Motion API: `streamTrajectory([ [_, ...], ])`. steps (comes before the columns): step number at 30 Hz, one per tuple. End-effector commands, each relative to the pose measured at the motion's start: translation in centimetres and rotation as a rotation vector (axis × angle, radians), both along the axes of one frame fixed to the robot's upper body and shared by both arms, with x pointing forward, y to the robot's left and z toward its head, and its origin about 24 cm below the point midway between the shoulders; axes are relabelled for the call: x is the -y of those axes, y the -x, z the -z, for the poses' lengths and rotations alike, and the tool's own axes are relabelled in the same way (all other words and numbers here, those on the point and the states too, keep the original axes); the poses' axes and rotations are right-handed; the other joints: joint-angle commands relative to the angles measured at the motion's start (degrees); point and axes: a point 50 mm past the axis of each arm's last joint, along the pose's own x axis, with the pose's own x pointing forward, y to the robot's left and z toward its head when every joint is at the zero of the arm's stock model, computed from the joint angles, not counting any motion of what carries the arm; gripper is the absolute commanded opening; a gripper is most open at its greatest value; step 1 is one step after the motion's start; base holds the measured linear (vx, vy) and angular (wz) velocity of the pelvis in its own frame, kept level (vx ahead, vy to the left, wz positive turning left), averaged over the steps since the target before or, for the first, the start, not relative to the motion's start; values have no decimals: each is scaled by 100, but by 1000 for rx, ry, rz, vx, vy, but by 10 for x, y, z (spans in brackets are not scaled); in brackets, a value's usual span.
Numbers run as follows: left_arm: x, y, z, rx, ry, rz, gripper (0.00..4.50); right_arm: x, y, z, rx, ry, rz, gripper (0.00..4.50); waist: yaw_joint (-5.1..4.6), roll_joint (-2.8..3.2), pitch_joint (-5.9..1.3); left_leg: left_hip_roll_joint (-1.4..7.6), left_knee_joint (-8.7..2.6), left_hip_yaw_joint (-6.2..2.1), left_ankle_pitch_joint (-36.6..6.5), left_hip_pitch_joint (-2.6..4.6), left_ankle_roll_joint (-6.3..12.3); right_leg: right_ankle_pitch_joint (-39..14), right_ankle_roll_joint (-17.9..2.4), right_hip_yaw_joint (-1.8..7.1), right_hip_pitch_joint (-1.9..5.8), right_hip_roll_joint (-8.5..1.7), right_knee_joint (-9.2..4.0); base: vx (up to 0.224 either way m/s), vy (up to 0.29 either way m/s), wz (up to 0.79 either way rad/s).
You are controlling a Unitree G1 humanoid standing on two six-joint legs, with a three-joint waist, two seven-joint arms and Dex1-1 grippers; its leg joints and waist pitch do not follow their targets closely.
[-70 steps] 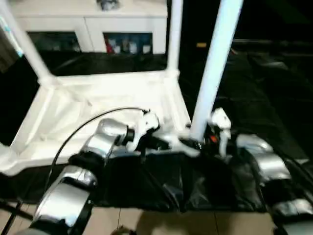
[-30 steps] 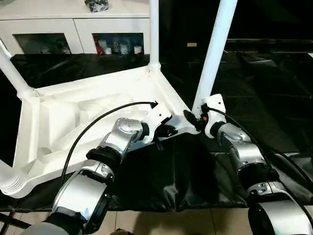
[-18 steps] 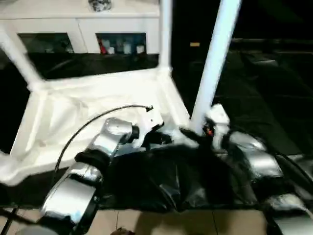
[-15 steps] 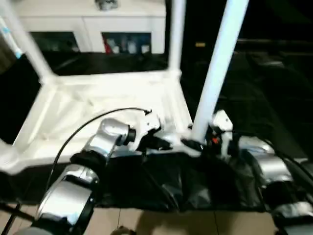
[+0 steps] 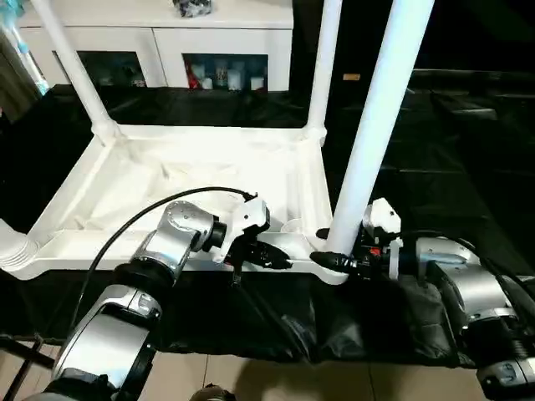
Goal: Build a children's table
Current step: Rotate leg to tighten
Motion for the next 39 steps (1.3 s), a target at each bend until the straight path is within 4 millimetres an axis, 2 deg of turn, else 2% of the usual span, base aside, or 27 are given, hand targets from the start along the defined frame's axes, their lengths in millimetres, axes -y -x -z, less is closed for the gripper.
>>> streamTrajectory([
  [1,18,-11,-19,99,108,-84,0,-24,11,20,-103,-3,-72,220,-23,-85,-339,233,-426,-105,-1319,136,258,-1077,-1381,99,206,-271,-373,0,0,0],
  [4,23,-19,-19,142,88,-186,0,-24,-1,27,-85,35,91,214,-67,-82,-327,221,-444,-116,-1548,157,114,-1511,-1284,102,180,-285,-423,0,0,0],
  [7,33,-29,-18,165,62,-322,0,-27,-14,39,-83,83,290,206,-154,-92,-316,192,-463,-135,-1661,159,-46,-1884,-1141,103,163,-281,-459,0,0,0],
  [8,36,-31,-18,172,55,-357,0,-29,-18,42,-88,89,348,203,-186,-75,-323,189,-462,-140,-1685,166,-77,-1912,-1112,110,155,-280,-465,0,0,0],
  [10,40,-33,-18,182,48,-385,0,-31,-21,44,-93,93,402,199,-208,-79,-321,185,-476,-156,-1666,146,-79,-1881,-1088,101,178,-277,-469,0,0,0],
  [11,42,-33,-18,187,48,-398,0,-32,-23,45,-98,95,432,198,-211,-91,-333,182,-461,-146,-1610,142,-10,-1697,-1089,107,184,-270,-467,0,0,0],
  [13,47,-34,-18,191,53,-419,0,-34,-26,47,-102,109,487,198,-234,-79,-341,176,-452,-137,-1533,133,45,-1457,-1147,108,180,-252,-447,0,0,0],
  [14,54,-35,-17,220,47,-436,0,-41,-31,50,-96,128,552,198,-237,-66,-351,168,-441,-137,-1490,137,47,-1363,-1186,101,185,-255,-441,0,0,0],
  [15,56,-34,-17,235,42,-430,0,-45,-32,49,-90,125,553,198,-252,-69,-352,166,-443,-133,-1471,132,33,-1291,-1199,104,182,-247,-431,0,0,0],
  [17,58,-33,-17,252,47,-412,0,-49,-33,47,-82,95,549,253,-259,-72,-346,167,-447,-140,-1522,130,76,-1253,-1208,95,202,-253,-443,0,0,0],
  [19,57,-33,-16,261,54,-402,0,-49,-34,46,-83,82,549,269,-263,-74,-347,172,-450,-140,-1538,126,113,-1213,-1204,95,208,-250,-437,0,0,0],
  [21,57,-32,-17,279,71,-391,0,-46,-34,43,-70,75,542,288,-273,-110,-340,177,-454,-135,-1612,132,130,-1324,-1196,94,205,-254,-450,0,0,0],
  [23,57,-32,-18,285,78,-394,0,-45,-35,43,-62,77,539,310,-282,-94,-332,184,-464,-140,-1703,137,123,-1504,-1167,99,194,-260,-465,0,0,0],
  [24,56,-33,-22,270,130,-407,0,-34,-37,36,3,105,541,310,-284,-120,-331,186,-461,-137,-1703,134,122,-1541,-1154,101,191,-264,-470,0,0,0],
  [25,56,-34,-24,263,150,-411,28,-29,-37,33,20,106,543,313,-267,-107,-338,190,-451,-133,-1672,150,127,-1527,-1146,107,187,-268,-470,0,0,0],
  [27,55,-34,-26,247,175,-420,56,-20,-38,29,49,106,552,314,-248,-118,-343,190,-440,-128,-1530,132,177,-1330,-1164,108,206,-262,-452,0,0,0],
  [28,53,-35,-28,242,189,-429,59,-9,-37,23,75,101,561,314,-231,-115,-363,179,-423,-125,-1362,114,215,-1067,-1240,102,229,-262,-410,0,0,0],
  [29,52,-36,-29,243,191,-431,67,-7,-37,22,80,100,562,314,-211,-119,-376,185,-411,-121,-1274,117,246,-888,-1287,98,242,-261,-399,0,0,0],
  [30,49,-36,-30,250,194,-436,80,1,-36,19,101,102,564,314,-215,-126,-372,193,-397,-113,-1170,102,342,-581,-1386,95,232,-252,-371,0,0,0],
  [31,46,-37,-31,263,195,-447,92,7,-34,16,115,105,562,314,-201,-142,-374,184,-387,-121,-1046,73,412,-404,-1389,80,268,-249,-339,0,0,0],
  [32,41,-38,-32,272,193,-458,99,14,-32,13,127,104,558,314,-199,-167,-378,185,-379,-117,-1001,74,458,-330,-1386,80,272,-250,-333,0,0,0],
  [33,41,-38,-32,272,193,-458,99,14,-32,13,127,104,558,314,-180,-157,-380,192,-358,-112,-908,89,550,-165,-1415,85,267,-252,-317,0,0,0],
  [34,25,-40,-32,302,146,-476,113,29,-27,5,157,106,566,314,-168,-170,-374,188,-354,-109,-862,81,621,-132,-1407,82,273,-243,-315,0,0,0],
  [36,12,-40,-32,320,102,-481,136,35,-23,1,169,93,559,314,-143,-159,-381,194,-339,-103,-764,90,693,-59,-1406,86,268,-236,-295,0,0,0],
  [37,-1,-41,-33,334,76,-512,144,39,-17,-3,171,83,531,314,-124,-152,-373,196,-338,-95,-783,100,696,-104,-1404,84,252,-225,-300,0,0,0],
  [38,-4,-41,-33,336,73,-520,150,40,-16,-3,170,82,524,314,-115,-150,-361,201,-349,-99,-847,98,672,-209,-1389,79,259,-218,-305,0,0,0],
  [39,-16,-42,-35,340,60,-556,150,42,-10,-5,164,77,483,314,-120,-144,-369,198,-343,-94,-864,107,651,-255,-1392,79,248,-215,-307,0,0,0],
])
